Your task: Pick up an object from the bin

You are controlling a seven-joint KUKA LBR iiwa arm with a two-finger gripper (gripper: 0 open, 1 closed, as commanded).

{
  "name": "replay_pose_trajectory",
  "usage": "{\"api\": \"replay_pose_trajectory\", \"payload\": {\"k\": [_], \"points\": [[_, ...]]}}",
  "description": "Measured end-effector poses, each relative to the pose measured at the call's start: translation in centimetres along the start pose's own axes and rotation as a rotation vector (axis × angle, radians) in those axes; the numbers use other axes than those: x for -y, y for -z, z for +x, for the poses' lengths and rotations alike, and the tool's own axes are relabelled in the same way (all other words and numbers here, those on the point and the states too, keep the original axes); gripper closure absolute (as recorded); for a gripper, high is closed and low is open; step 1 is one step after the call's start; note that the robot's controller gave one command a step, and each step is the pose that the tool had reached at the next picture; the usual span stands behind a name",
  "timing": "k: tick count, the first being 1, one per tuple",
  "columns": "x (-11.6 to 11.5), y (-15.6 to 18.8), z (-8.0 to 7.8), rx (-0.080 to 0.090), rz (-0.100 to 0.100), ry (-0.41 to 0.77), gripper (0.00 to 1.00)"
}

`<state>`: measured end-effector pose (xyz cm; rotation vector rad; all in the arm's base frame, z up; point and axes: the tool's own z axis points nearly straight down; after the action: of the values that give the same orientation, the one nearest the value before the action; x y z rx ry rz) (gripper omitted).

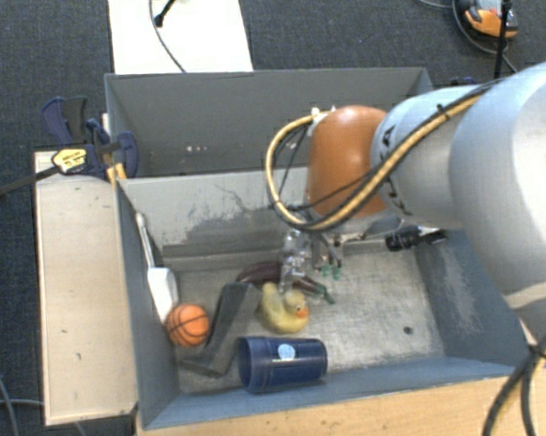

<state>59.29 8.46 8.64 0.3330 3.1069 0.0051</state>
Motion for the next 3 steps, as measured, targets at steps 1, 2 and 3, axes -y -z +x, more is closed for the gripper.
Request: {"api": "replay_pose_trajectory", "payload": {"k": [1, 2, 3], "points": [[0.0, 0.0, 0.0, 0.0, 0.0, 0.0, 1.0], [0.0, 0.4, 0.1, -0.004, 0.001, 0.001, 1.0], [0.1, 1.8, 0.1, -0.009, 0.003, 0.002, 1.0]]}}
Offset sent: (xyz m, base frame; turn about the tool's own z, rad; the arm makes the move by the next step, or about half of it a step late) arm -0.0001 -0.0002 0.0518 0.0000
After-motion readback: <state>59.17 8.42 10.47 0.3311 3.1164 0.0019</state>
